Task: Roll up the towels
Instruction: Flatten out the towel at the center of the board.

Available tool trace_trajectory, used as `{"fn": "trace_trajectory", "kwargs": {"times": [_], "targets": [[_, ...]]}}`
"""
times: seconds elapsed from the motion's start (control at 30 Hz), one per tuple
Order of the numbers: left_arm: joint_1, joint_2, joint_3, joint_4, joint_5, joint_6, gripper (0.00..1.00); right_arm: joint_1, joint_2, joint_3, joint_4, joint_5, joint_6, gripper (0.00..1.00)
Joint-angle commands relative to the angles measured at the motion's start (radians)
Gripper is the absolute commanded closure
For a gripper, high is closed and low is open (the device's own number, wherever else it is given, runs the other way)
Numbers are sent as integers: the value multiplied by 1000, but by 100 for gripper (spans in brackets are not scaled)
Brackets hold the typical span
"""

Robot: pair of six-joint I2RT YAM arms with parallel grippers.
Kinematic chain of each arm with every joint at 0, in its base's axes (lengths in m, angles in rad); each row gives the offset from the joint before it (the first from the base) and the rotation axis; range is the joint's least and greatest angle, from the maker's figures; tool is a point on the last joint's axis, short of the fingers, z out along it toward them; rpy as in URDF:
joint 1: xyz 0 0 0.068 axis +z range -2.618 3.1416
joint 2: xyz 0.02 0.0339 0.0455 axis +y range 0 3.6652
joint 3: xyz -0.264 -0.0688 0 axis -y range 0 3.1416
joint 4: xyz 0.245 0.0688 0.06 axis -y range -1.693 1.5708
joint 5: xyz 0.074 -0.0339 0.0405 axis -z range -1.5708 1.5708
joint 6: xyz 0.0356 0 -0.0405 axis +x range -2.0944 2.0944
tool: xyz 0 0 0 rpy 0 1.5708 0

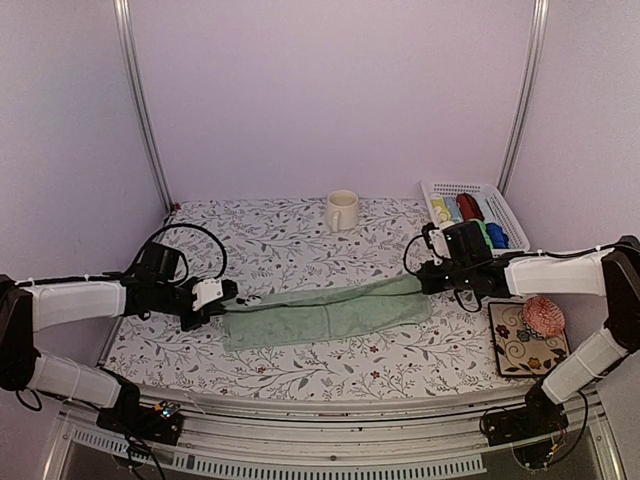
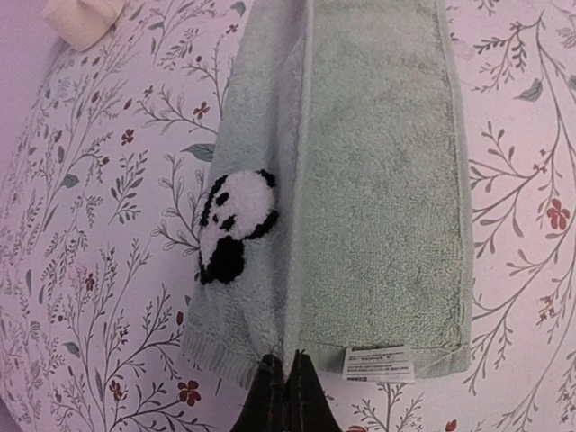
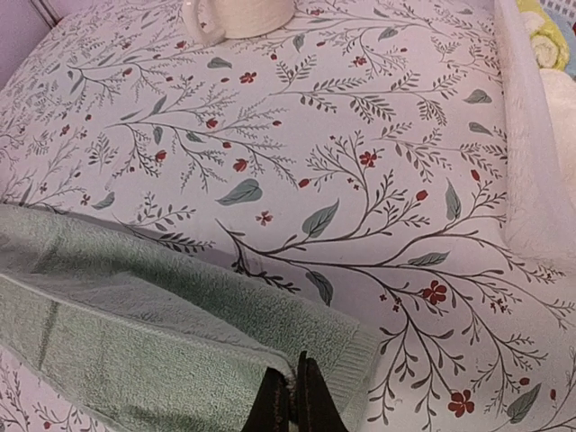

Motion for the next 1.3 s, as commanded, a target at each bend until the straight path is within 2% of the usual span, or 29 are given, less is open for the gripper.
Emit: {"fn": "trace_trajectory", "kwargs": {"times": [0.0,0.27,0.47,0.57,0.67,0.8,0.93,1.07,1.27], "targets": [[7,-117,61,32,-63,-110,100,-3,-134,9,5,-22,-14,98],[4,-407,146,-123,-15,-136,100,17,-461,-15,-42,-61,-50,98],[4,-659,142,-261,70,-139,100,125,-670,-50,-90,-76,-53,98],[4,-786,155,-293,97,-154,100,170,-737,-60,-82,-73,-49,98],[4,-835,168,-290,81,-184,100,180,-712,-60,-61,-67,-36,98],[3,-740,161,-270,2,-218,100,179,-558,-33,-32,9,-41,98],[4,-580,102,-152,-122,-230,100,164,-326,29,-7,149,-54,98],[5,-350,67,-29,-228,-237,100,85,-108,98,24,136,-55,98],[14,-42,91,179,-336,-231,100,55,134,215,35,152,-70,98]]}}
